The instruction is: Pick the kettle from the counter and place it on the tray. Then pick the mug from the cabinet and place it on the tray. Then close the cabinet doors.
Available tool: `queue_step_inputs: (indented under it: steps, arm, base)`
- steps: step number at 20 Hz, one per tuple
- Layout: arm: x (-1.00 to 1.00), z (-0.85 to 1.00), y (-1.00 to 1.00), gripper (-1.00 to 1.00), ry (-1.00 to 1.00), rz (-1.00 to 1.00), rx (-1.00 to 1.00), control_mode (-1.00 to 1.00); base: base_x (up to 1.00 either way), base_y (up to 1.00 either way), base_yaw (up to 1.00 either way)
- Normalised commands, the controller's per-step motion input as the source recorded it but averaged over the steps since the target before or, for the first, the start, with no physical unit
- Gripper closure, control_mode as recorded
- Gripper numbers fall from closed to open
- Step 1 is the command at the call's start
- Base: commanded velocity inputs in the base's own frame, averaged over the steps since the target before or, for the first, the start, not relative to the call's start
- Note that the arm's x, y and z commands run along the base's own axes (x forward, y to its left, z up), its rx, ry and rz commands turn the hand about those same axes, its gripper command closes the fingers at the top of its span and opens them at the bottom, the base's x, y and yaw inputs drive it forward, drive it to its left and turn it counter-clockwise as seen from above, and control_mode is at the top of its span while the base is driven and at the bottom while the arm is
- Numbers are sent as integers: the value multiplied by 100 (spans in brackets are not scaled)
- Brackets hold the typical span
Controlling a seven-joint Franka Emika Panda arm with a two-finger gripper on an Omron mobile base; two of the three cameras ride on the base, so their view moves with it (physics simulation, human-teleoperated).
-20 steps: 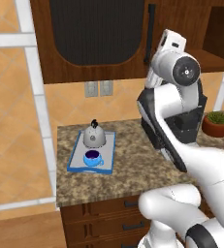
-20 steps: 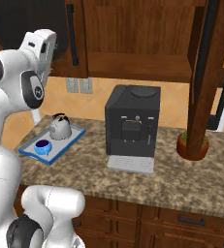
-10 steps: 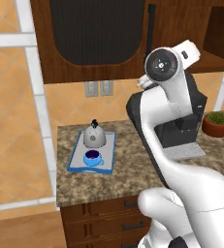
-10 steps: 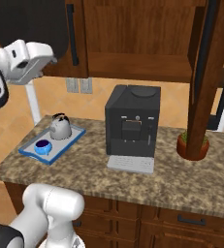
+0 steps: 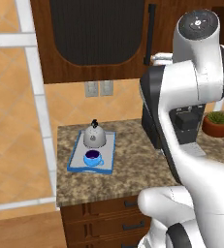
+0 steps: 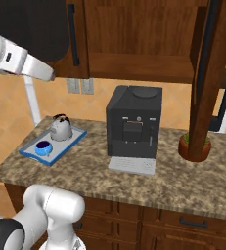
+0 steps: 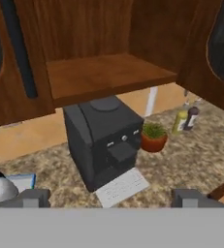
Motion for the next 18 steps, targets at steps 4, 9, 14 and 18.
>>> queue_step_inputs:
  steps: [4,9,14,18]
  arm:
    - [-28,-31,-9,-100,-50,-36,47,-100]
    - [-4,-46,-4,-100,-54,-42,27,-100]
    - [-6,-5,-36,-100,-23,-36,28,-100]
    - [-30,0,-37,-100,-16,-21,21,-100]
  base:
    - [0,0,0]
    - [0,0,0]
    - [0,0,0]
    - [0,0,0]
